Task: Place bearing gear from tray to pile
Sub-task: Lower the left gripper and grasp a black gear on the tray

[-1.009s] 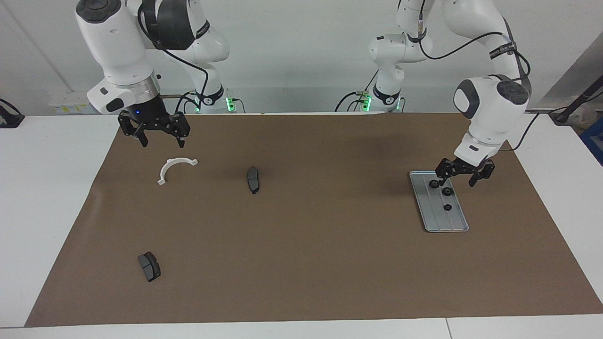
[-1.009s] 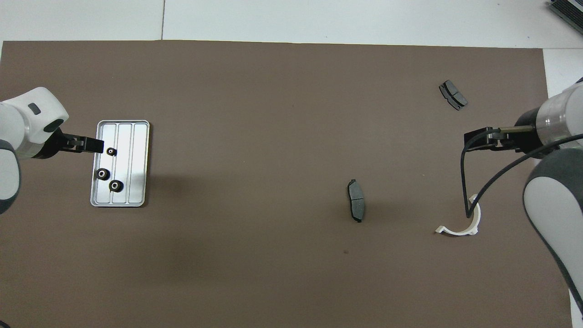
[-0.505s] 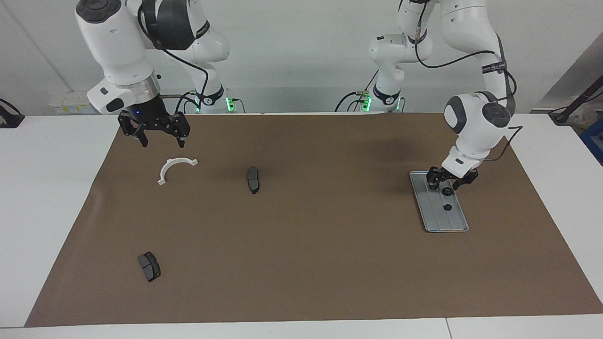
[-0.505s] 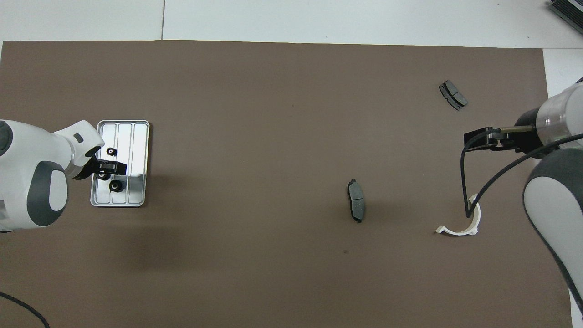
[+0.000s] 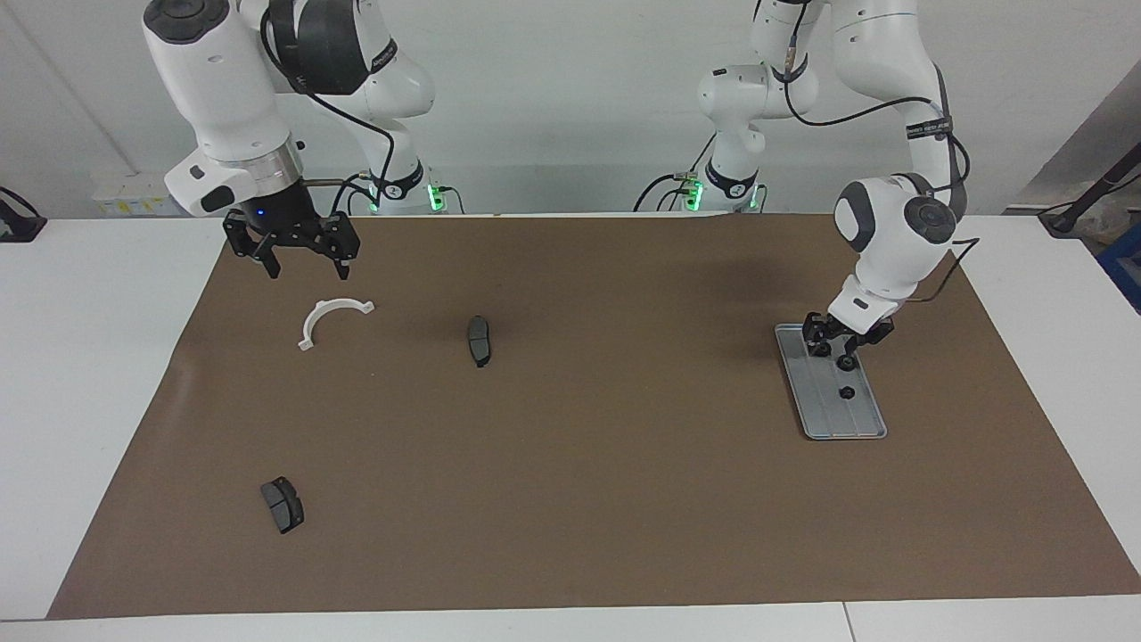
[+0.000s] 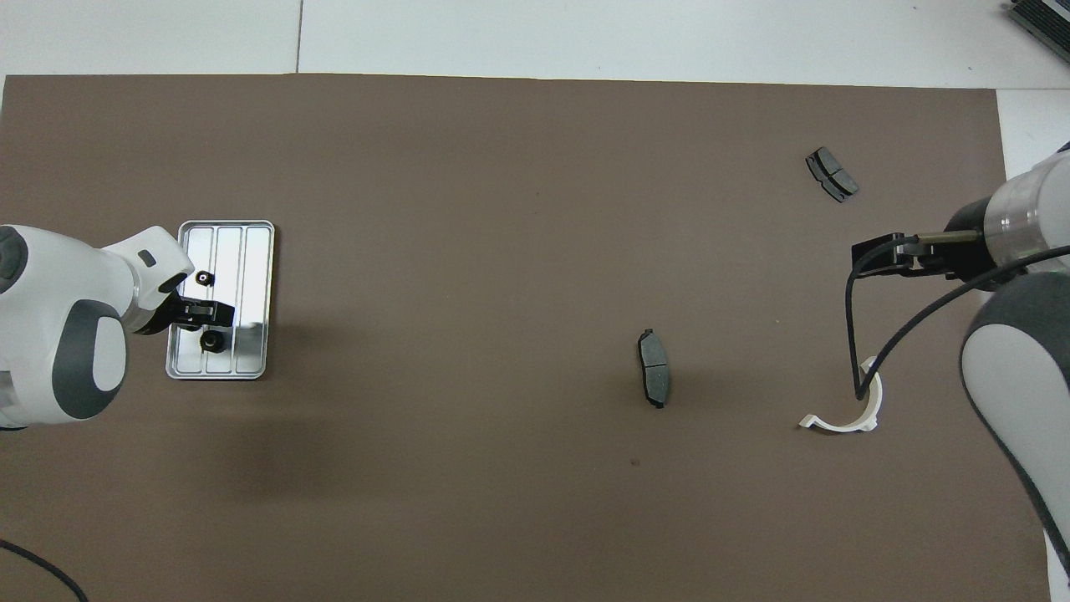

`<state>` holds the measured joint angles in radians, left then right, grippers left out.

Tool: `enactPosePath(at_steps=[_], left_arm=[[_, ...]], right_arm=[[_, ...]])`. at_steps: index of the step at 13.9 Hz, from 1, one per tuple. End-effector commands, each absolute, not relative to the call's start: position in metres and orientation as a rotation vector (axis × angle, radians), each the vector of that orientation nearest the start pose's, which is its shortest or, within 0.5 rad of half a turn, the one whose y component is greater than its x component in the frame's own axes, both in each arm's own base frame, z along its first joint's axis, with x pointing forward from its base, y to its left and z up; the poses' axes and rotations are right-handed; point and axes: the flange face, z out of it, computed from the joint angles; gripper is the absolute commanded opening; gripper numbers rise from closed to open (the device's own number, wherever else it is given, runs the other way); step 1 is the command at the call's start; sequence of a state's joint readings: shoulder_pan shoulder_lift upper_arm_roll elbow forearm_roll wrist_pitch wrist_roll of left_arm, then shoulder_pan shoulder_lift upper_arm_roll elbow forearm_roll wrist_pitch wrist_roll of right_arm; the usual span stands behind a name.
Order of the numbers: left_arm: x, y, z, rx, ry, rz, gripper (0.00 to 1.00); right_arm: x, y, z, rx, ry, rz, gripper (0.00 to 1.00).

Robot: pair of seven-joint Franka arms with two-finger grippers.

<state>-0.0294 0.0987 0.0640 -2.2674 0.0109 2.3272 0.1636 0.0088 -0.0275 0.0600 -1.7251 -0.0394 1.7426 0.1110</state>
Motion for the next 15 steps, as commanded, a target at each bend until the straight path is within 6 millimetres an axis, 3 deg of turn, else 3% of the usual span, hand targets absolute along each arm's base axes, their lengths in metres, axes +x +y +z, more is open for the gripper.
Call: enactPosePath(at_steps=[1,6,15], left_arm=[[0.511,0.022,0.313,-3.118,0.159,0.036,0.61],[0.508,0.021,0.302,-3.118,0.143,0.029,0.57],[0.512,0.021,0.301,-3.118,0.119,0.012,0.25]], right_arm=[[0.553,0.033,0.586,-3.157,0.03,-0.07,1.0],[0.553,0.033,0.586,-3.157,0.03,-0.07,1.0],[0.553,0.033,0.586,-3.157,0.03,-0.07,1.0]])
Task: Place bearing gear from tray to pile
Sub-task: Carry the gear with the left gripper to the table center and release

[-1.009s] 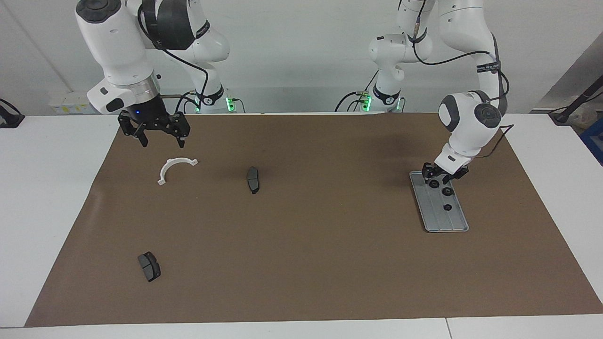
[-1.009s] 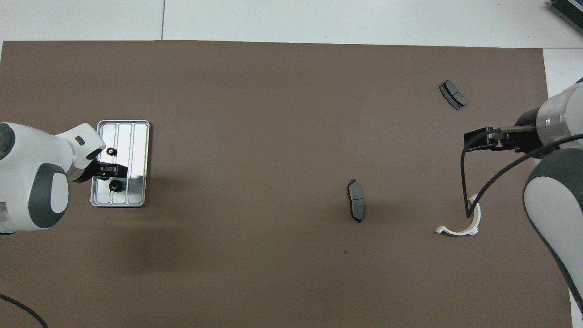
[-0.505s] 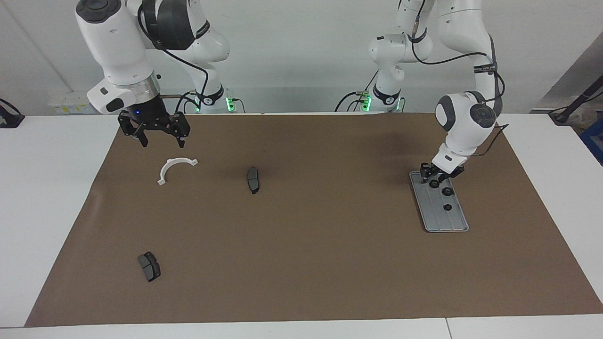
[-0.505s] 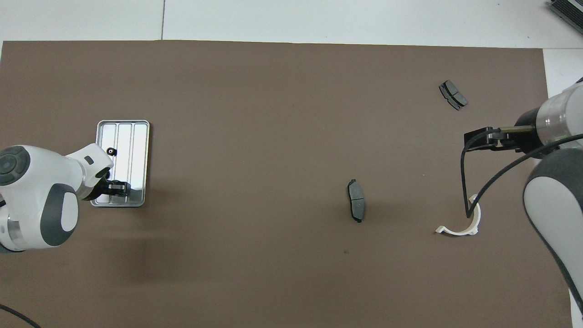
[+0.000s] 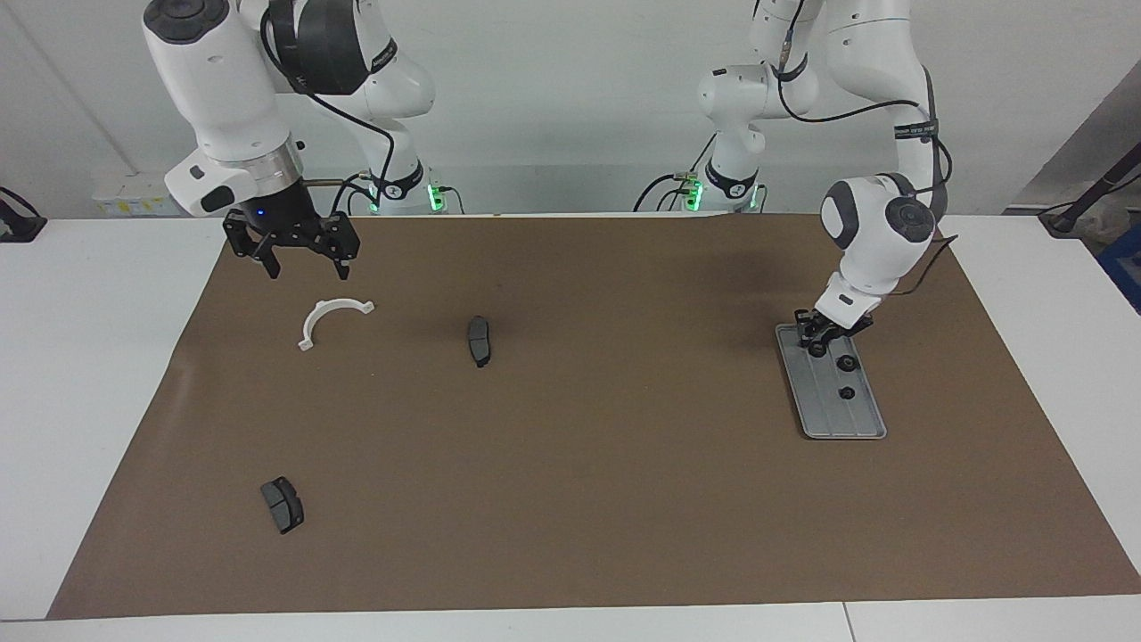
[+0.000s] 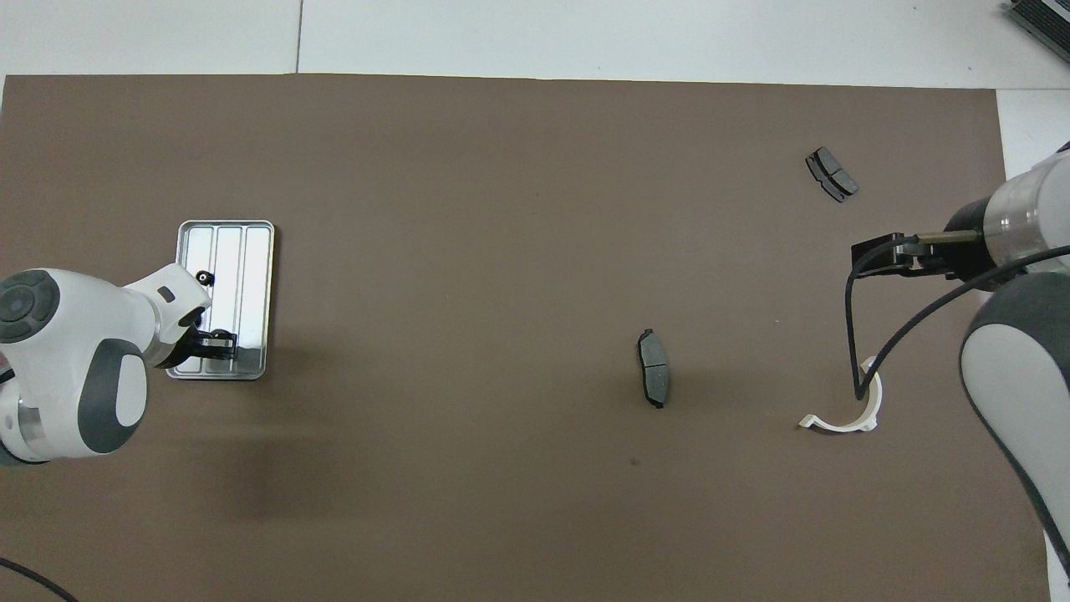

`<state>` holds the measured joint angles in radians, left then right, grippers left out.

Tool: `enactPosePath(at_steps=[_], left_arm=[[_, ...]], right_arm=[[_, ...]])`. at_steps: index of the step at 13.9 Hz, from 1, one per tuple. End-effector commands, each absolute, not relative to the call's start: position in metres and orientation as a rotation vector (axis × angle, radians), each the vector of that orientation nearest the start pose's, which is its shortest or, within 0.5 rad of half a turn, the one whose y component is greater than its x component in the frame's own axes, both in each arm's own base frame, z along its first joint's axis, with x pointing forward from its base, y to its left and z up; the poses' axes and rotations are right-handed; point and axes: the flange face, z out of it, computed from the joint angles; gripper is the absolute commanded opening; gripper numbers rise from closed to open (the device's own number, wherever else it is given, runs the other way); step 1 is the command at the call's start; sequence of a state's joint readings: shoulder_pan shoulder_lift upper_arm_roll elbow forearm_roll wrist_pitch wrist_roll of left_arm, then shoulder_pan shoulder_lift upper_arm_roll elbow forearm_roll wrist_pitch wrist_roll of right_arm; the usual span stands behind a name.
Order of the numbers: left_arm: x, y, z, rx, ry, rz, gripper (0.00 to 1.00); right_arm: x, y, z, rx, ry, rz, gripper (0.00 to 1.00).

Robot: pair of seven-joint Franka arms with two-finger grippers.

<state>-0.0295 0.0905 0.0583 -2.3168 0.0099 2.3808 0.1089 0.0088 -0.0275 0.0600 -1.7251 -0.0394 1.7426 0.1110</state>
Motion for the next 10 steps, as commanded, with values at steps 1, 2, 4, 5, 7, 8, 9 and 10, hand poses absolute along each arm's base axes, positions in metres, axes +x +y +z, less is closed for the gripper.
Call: enactPosePath(at_steps=[1,2,4,5,7,8,9,10], left_arm=[[0.515,0.021,0.303,-3.117,0.119,0.002,0.22],[0.523,0.02,0.31,-3.115,0.121,-0.017,0.2],[0.544,0.011,0.325,-3.113,0.104,-0.048,0.19],[0.554,-0.002,0.331,-3.114,0.061,-0.076,0.19],[0.567,-0.042,0.342,-3.119,-0.006,-0.116,0.19],[0.566,-0.07,0.344,-3.124,-0.052,-0.125,0.19],[0.561,-0.102,0.344,-3.128,-0.097,-0.129,0.19],[0.552,-0.134,0.343,-3.132,-0.127,-0.125,0.19]], right_arm=[[0.553,0.033,0.586,-3.157,0.03,-0.07,1.0],[0.553,0.033,0.586,-3.157,0.03,-0.07,1.0],[0.553,0.033,0.586,-3.157,0.03,-0.07,1.0],[0.553,0.033,0.586,-3.157,0.03,-0.07,1.0],[0.553,0.033,0.586,-3.157,0.03,-0.07,1.0],[0.553,0.033,0.586,-3.157,0.03,-0.07,1.0],[0.553,0.033,0.586,-3.157,0.03,-0.07,1.0],[0.553,0.033,0.586,-3.157,0.03,-0.07,1.0]])
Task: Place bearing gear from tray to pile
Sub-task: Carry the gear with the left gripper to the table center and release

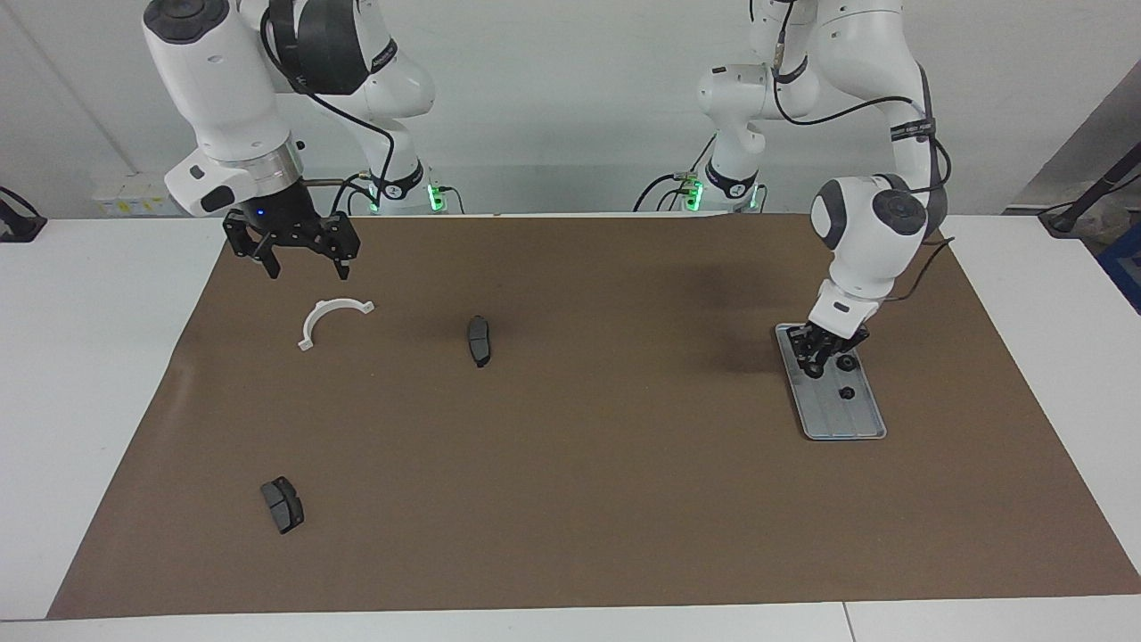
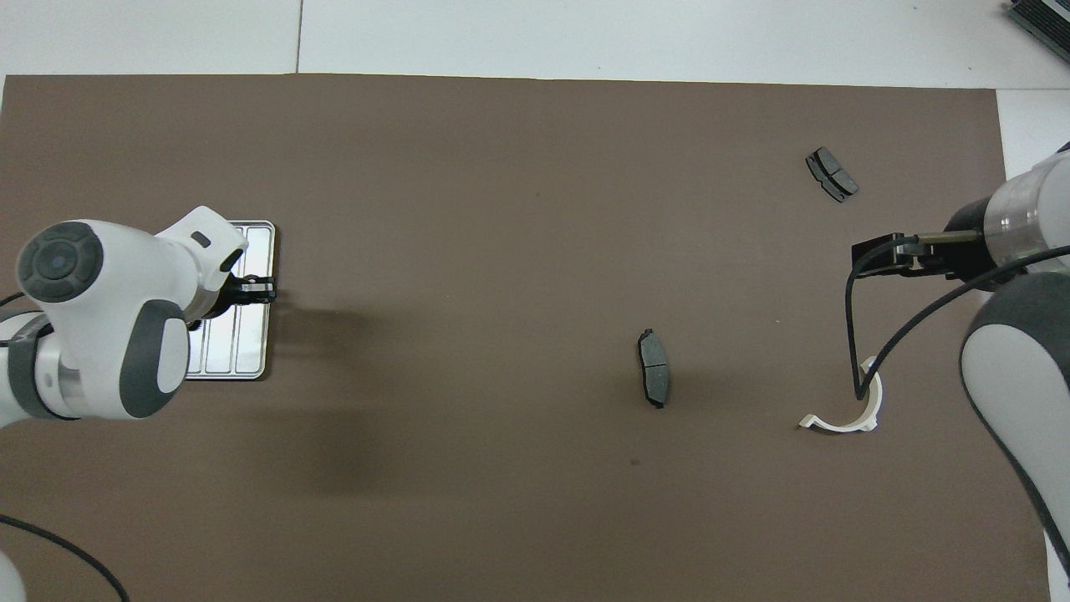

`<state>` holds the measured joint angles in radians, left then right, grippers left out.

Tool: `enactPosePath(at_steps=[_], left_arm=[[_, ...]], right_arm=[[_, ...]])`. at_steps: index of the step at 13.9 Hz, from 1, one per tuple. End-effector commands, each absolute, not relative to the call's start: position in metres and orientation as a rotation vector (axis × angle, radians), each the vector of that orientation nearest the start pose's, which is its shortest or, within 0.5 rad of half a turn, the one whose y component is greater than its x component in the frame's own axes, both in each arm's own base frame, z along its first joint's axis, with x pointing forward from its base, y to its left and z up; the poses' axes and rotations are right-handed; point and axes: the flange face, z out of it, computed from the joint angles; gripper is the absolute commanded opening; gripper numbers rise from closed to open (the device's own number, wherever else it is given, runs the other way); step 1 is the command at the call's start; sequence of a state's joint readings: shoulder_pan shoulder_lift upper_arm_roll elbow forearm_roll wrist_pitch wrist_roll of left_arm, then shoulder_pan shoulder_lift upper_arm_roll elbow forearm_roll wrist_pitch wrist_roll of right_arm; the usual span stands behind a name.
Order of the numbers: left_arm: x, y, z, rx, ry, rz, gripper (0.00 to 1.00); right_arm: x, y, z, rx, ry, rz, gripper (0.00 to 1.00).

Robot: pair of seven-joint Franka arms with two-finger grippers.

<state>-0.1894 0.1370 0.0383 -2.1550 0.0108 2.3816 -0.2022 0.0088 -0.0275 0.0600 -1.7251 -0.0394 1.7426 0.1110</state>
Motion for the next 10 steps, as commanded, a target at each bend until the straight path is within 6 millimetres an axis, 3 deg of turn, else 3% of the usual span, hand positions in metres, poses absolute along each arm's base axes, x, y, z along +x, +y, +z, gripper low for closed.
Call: enactPosePath(at_steps=[1,4,6,9,10], left_arm=[[0.542,-0.166,0.341,-3.135,-0.153,-0.119,0.19],[0.509,-0.255,0.345,-3.161,-0.239,-0.165,0.19],[0.488,-0.3,0.346,-3.192,-0.241,-0.214,0.19],[0.455,-0.347,0.337,-3.217,-0.118,-0.229,0.25],[0.448,-0.358,0.327,-3.217,-0.094,-0.22,0.32]], right_arm=[[0.553,0.033,0.586,-3.157,0.03,-0.07,1.0],[0.553,0.033,0.586,-3.157,0.03,-0.07,1.0],[0.553,0.033,0.586,-3.157,0.03,-0.07,1.0],[0.553,0.033,0.586,-3.157,0.03,-0.07,1.0],[0.553,0.033,0.586,-3.157,0.03,-0.067,1.0]])
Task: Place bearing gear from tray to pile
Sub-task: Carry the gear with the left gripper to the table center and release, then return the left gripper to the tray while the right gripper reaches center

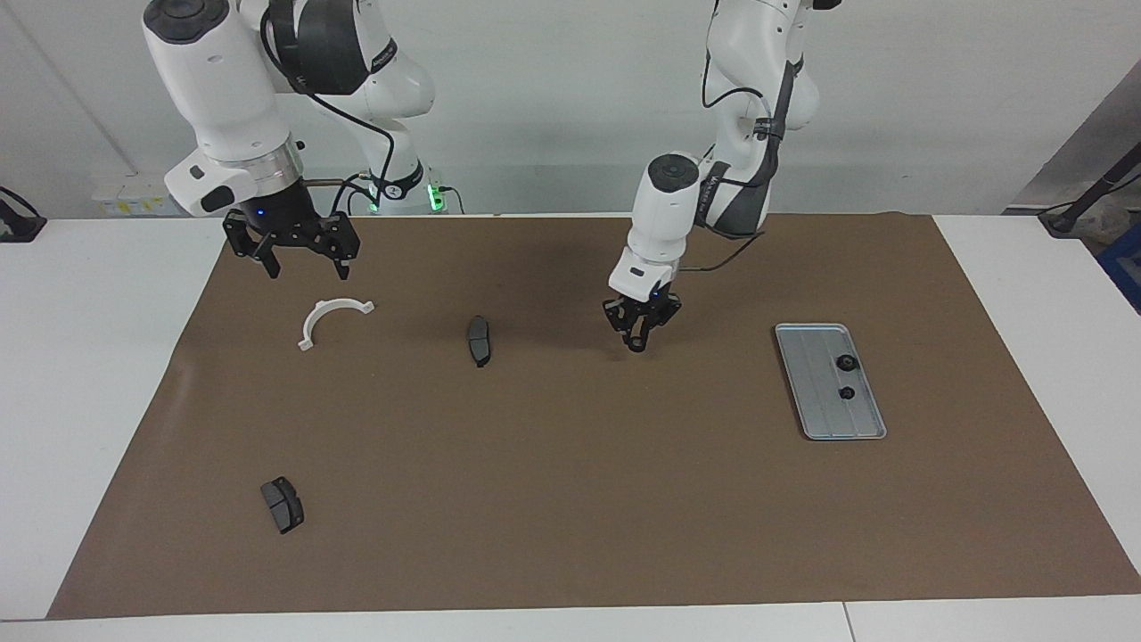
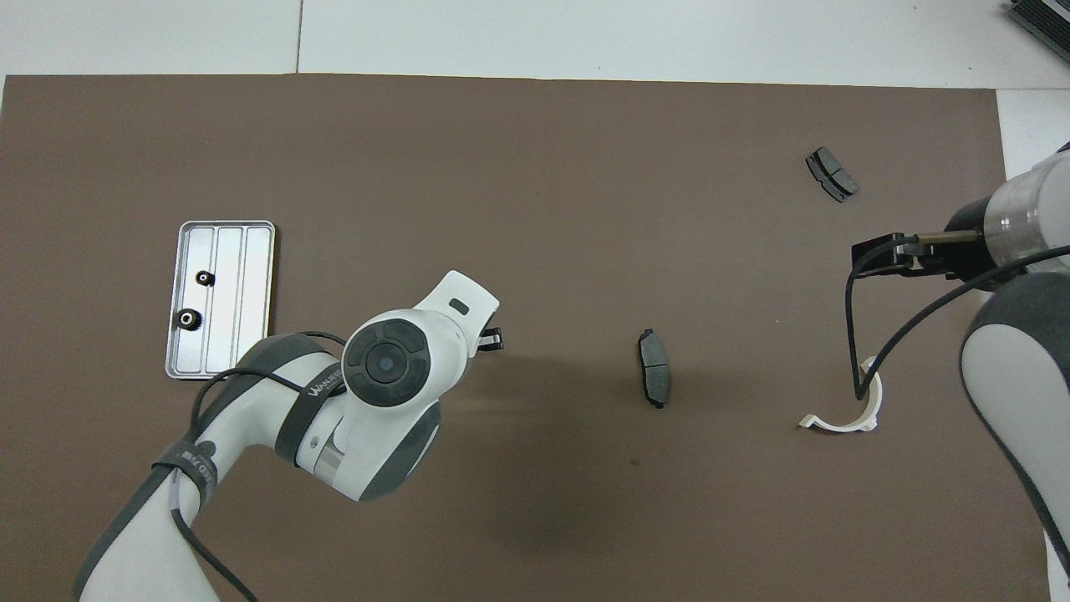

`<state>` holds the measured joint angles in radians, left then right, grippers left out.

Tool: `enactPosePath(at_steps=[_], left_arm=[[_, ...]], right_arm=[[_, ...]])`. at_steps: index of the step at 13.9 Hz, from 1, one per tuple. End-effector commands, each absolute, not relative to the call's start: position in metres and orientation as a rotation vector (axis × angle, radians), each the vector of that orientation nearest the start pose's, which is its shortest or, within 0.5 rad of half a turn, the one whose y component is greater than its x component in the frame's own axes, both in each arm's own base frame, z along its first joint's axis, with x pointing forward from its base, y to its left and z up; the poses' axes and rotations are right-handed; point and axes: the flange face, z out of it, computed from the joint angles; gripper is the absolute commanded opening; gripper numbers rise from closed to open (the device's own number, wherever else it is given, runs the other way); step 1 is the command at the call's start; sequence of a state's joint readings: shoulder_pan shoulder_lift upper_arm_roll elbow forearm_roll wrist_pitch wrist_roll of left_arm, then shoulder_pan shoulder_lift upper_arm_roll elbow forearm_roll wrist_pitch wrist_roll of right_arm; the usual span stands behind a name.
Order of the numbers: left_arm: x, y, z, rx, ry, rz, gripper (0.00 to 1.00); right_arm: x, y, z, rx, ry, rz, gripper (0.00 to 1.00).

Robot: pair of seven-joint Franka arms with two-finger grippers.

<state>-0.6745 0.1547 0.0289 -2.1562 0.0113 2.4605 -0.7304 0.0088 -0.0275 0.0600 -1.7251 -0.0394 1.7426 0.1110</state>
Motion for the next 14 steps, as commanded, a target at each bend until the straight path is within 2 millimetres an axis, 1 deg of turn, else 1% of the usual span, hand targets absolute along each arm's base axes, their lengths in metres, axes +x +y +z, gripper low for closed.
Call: enactPosePath(at_steps=[1,2,4,6,7,8,9,10,11,12,13,14], left_arm=[[0.441,-0.369,0.324,-3.226,-0.072,-0.233,0.37],[0.436,-0.373,0.322,-3.228,-0.063,-0.229,0.49],[0.436,-0.375,0.324,-3.23,-0.069,-0.236,0.79],[0.442,-0.372,0.328,-3.226,-0.094,-0.231,0.92],[0.452,-0.366,0.338,-3.228,-0.126,-0.242,0.92],[0.471,-0.35,0.35,-3.217,-0.188,-0.241,0.92],[0.495,-0.328,0.364,-3.2,-0.258,-0.233,0.92],[0.515,-0.308,0.377,-3.183,-0.314,-0.224,0.92],[0.532,-0.287,0.386,-3.17,-0.348,-0.226,0.92],[0.549,-0.256,0.39,-3.158,-0.37,-0.228,0.92],[0.561,-0.227,0.391,-3.152,-0.343,-0.232,0.92],[0.572,-0.195,0.388,-3.144,-0.303,-0.225,0.92]], right_arm=[[0.553,0.033,0.586,-3.157,0.03,-0.07,1.0],[0.553,0.033,0.586,-3.157,0.03,-0.07,1.0],[0.553,0.033,0.586,-3.157,0.03,-0.07,1.0],[0.553,0.033,0.586,-3.157,0.03,-0.067,1.0],[0.553,0.033,0.586,-3.157,0.03,-0.07,1.0],[0.553,0.033,0.586,-3.157,0.03,-0.07,1.0],[0.553,0.033,0.586,-3.157,0.03,-0.07,1.0],[0.553,0.033,0.586,-3.157,0.03,-0.07,1.0],[0.553,0.033,0.586,-3.157,0.03,-0.07,1.0],[0.553,0.033,0.586,-3.157,0.03,-0.07,1.0],[0.553,0.033,0.585,-3.157,0.028,-0.058,1.0],[0.552,0.035,0.585,-3.158,0.023,-0.053,1.0]])
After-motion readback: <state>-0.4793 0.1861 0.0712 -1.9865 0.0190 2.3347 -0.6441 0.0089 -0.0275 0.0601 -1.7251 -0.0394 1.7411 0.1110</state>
